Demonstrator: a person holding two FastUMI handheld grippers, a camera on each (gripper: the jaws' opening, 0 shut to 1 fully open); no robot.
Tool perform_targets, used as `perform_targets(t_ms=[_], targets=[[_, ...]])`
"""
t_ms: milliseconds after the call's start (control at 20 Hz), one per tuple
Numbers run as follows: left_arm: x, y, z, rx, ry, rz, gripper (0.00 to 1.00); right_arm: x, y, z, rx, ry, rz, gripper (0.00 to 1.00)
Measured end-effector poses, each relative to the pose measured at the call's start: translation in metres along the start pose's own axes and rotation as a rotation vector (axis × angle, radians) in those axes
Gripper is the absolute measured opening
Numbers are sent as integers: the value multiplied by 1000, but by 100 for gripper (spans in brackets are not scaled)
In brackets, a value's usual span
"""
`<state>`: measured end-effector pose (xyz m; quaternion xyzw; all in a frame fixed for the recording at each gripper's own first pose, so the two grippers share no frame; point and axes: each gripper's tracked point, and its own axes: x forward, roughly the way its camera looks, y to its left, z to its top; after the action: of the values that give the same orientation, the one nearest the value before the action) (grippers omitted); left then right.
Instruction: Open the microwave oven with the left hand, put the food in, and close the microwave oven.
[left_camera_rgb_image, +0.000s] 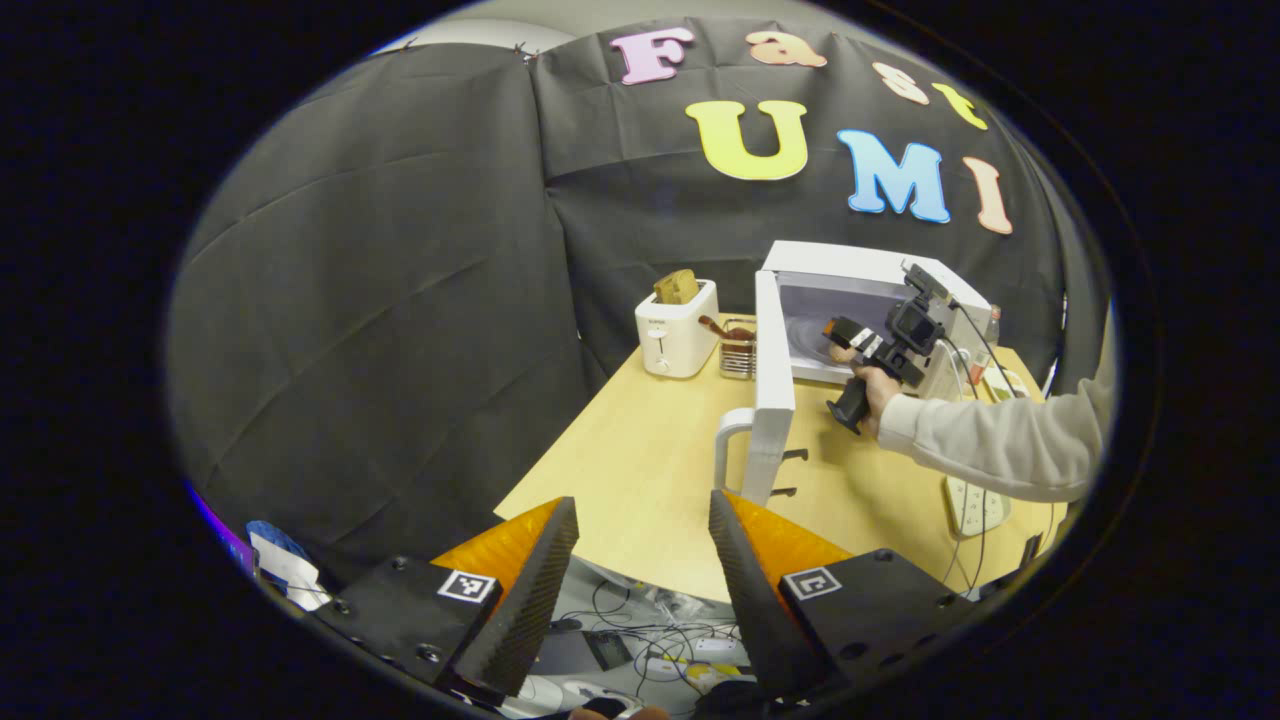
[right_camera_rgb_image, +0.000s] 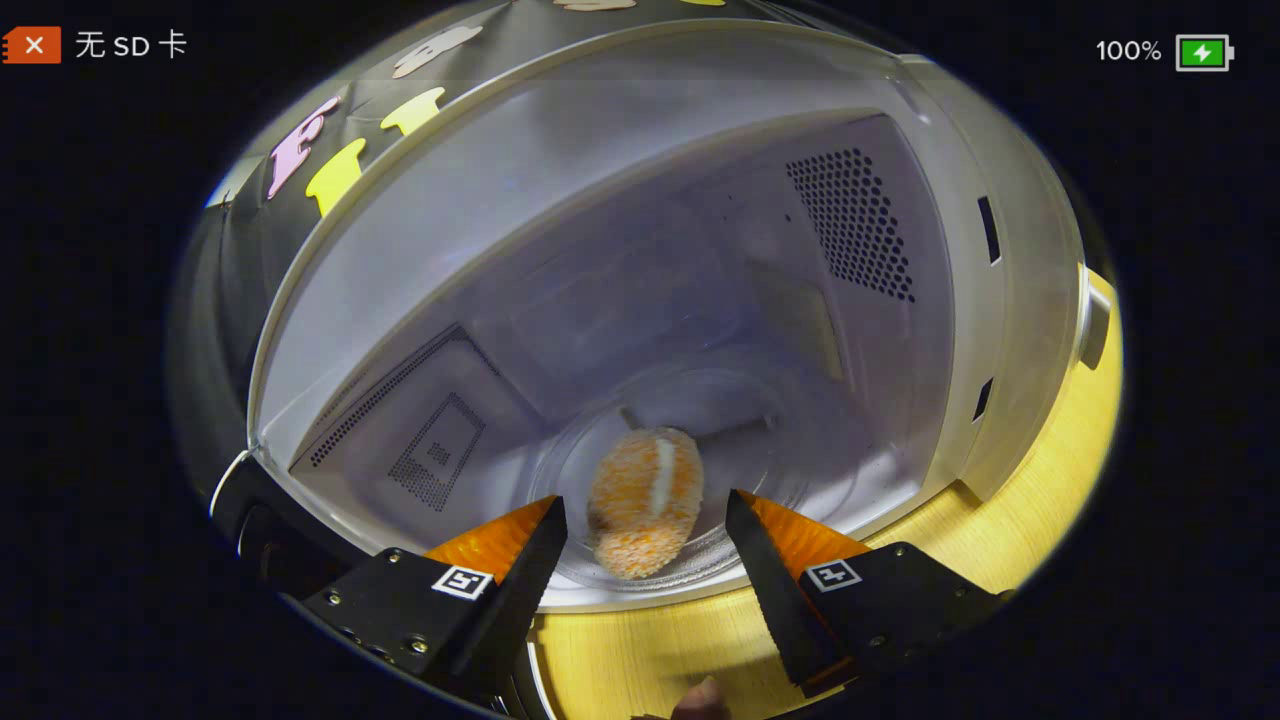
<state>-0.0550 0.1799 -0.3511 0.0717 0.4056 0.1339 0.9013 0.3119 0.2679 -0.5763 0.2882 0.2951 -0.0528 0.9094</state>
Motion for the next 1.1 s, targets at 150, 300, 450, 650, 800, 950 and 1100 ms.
perform_targets(t_ms=[150, 300, 450, 650, 800, 950, 1100], targets=[[6, 3, 8, -4, -27, -1, 89, -28, 12, 1, -52, 24, 63, 98], [25, -1, 7, -47, -50, -33, 89, -71, 22, 6, -145, 52, 144, 98], [59, 0, 7, -91, -76, -51, 89, -129, 28, 8, -259, 95, 233, 98], [117, -5, -18, -177, -42, -149, 89, -221, 20, 5, -391, 139, 312, 98], [150, 3, -26, -199, -21, -194, 90, -282, 6, 7, -424, 132, 287, 98], [176, 3, -29, -213, -25, -271, 89, -326, -4, 7, -432, 126, 257, 97], [202, -8, -31, -201, -30, -347, 94, -358, -18, 8, -443, 104, 206, 98]])
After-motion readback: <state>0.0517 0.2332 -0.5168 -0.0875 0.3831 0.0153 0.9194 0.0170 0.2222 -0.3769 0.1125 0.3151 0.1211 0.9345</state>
